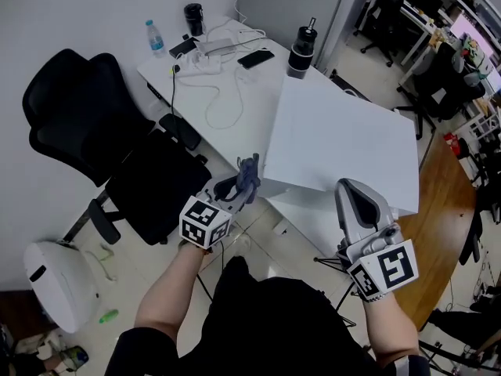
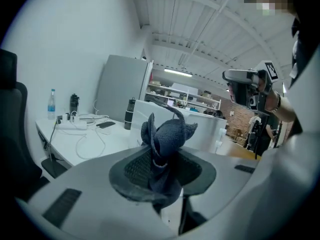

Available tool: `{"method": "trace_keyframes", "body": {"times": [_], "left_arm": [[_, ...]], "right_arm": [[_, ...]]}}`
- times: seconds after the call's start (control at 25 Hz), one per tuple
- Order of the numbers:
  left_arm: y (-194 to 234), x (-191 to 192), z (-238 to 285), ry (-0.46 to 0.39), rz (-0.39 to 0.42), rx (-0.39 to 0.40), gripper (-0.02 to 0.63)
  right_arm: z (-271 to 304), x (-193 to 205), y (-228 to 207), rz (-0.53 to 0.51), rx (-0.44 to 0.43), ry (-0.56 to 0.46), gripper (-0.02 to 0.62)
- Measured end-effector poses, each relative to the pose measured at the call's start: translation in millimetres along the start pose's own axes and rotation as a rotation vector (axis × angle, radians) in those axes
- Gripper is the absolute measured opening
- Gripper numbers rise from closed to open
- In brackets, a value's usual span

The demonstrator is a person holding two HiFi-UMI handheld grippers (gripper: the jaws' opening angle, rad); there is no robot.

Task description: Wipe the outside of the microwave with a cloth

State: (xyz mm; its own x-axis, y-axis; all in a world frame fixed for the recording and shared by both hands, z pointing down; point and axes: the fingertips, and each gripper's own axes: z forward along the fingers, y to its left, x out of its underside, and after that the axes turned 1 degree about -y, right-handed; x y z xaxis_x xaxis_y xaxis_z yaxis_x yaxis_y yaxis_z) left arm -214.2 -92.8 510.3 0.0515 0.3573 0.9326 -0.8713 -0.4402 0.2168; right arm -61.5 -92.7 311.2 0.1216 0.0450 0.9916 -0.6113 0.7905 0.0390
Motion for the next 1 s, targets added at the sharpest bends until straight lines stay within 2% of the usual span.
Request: {"method": "trace_keyframes", "body": {"times": [0.2, 0.36, 1.0], "left_arm": [[7.8, 2.6, 21.3, 0.03, -0.004, 0.121, 0.107], [14.2, 4.0, 34.3, 0.045, -0.008, 0.18, 0.106], [55.2, -1.8, 91.7, 0.079, 0.011, 0.233, 0.104]], "right_arm": [[29.5, -0.4, -8.9, 0.003, 0.028, 0.026, 0.002], [46.2, 1.2, -17.2, 0.008, 0.054, 0.042, 0.002], [81.0, 1.2, -42.3, 0.023, 0.145, 0.052, 0.002]]}}
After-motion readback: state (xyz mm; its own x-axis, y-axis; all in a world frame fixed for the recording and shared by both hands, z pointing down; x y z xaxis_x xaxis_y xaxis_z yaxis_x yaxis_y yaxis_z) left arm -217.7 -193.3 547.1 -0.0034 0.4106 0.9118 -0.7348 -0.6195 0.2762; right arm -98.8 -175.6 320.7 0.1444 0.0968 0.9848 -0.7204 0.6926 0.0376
